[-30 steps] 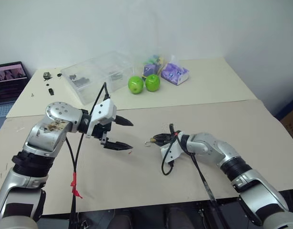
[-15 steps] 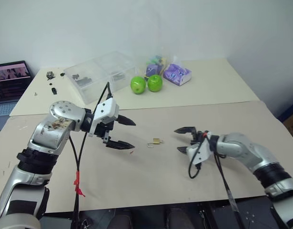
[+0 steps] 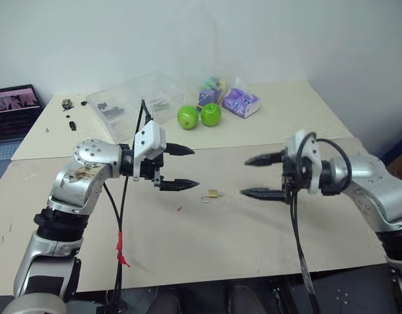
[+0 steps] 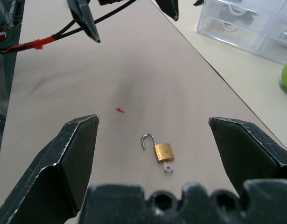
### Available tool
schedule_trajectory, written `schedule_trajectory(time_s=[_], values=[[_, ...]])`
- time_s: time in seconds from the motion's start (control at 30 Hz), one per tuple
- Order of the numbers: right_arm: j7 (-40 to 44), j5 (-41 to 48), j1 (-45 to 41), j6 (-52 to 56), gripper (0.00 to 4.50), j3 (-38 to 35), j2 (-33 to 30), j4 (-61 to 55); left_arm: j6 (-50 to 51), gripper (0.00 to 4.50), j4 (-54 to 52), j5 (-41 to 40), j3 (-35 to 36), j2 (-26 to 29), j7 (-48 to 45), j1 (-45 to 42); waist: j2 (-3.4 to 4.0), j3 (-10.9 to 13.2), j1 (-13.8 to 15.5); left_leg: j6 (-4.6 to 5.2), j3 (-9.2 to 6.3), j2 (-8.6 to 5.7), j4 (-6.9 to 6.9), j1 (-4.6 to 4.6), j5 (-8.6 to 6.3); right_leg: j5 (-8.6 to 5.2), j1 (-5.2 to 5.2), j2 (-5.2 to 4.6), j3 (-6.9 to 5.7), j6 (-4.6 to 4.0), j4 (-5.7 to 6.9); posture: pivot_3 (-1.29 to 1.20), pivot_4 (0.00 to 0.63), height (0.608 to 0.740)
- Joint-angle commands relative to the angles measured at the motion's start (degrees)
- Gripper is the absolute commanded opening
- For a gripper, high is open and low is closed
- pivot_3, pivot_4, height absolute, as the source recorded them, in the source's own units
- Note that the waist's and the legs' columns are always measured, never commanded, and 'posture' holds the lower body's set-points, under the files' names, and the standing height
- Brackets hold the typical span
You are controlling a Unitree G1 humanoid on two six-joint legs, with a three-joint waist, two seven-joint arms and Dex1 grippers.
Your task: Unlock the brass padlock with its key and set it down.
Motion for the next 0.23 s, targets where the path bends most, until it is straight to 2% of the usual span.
schedule_trajectory(time_s=[0.03, 0.23], values=[[-1.0, -1.5, -0.8, 1.6, 4.47, -1.9, 1.0, -0.7, 1.9, 4.5, -3.7, -2.3, 3.9, 0.8, 3.1, 0.6, 0.0, 0.0, 0.5, -0.01, 0.02, -0.01, 0.01, -0.04, 0.01, 0.01, -0.07, -0.02, 0.02, 0.0, 0.02, 0.0, 0.15, 0.74], [0.0, -5.9, -1.5, 0.0, 4.47, -0.8, 3.7, 2.1, 4.2, 4.5, -6.3, -3.5, 5.3, 1.5, 5.9, 2.5, 0.0, 0.0, 0.9, -0.03, 0.04, -0.02, -0.01, -0.03, 0.01, 0.02, -0.06, -0.05, 0.02, 0.01, 0.01, 0.0, 0.15, 0.74]])
